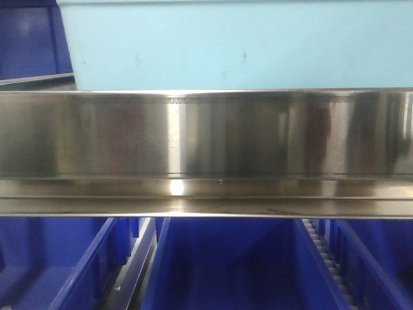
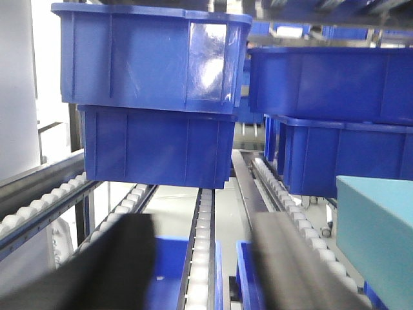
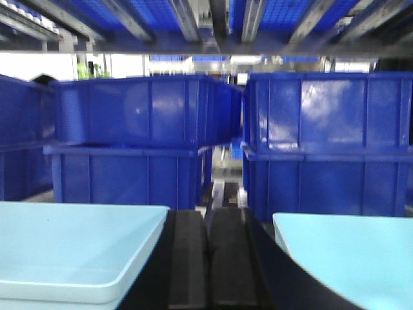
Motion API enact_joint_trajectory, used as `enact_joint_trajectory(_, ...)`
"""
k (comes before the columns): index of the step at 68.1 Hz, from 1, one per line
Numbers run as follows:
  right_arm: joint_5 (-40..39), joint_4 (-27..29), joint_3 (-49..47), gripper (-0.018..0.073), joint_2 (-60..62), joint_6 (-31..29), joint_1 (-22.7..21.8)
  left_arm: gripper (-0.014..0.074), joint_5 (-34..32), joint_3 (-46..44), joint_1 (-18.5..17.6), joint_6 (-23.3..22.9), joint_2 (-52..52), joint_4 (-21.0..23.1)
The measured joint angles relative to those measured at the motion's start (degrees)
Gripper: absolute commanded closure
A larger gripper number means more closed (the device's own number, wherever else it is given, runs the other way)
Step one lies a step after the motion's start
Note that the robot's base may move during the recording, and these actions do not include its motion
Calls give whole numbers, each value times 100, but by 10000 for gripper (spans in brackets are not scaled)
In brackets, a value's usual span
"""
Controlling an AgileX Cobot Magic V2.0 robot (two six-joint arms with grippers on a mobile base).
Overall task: Move two blue bins to right shelf middle
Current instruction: 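Move both grippers to the side walls of the light-blue bin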
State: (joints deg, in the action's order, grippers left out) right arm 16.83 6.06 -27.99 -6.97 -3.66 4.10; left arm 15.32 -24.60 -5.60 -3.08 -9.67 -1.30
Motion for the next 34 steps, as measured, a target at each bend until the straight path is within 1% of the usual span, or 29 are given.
enact_joint_trajectory(3,103,0,-174,547,-246,0,0,161,50,-204,0,0,-260,0)
enact_joint_trajectory(10,210,0,-518,276,-762,0,0,148,182,-701,-82,0,-926,0)
enact_joint_trajectory(12,220,0,-582,203,-929,0,0,148,205,-796,-156,0,-1066,0)
enact_joint_trajectory(13,220,0,-613,150,-993,0,0,148,205,-840,-199,0,-1130,0)
enact_joint_trajectory(18,245,0,-749,-10,-1361,0,0,148,249,-1093,-513,0,-1494,16)
enact_joint_trajectory(19,245,0,-768,-20,-1428,0,0,148,261,-1138,-569,0,-1557,16)
enact_joint_trajectory(22,257,0,-840,-10,-1661,0,0,146,321,-1289,-735,0,-1765,16)
enact_joint_trajectory(25,332,0,-925,-10,-1866,0,0,123,436,-1489,-925,0,-2033,16)
enact_joint_trajectory(29,444,0,-1053,-10,-2159,0,0,76,582,-1742,-1131,0,-2366,16)
enact_joint_trajectory(34,581,0,-1320,-10,-2509,0,0,-4,778,-2163,-1410,0,-2872,16)
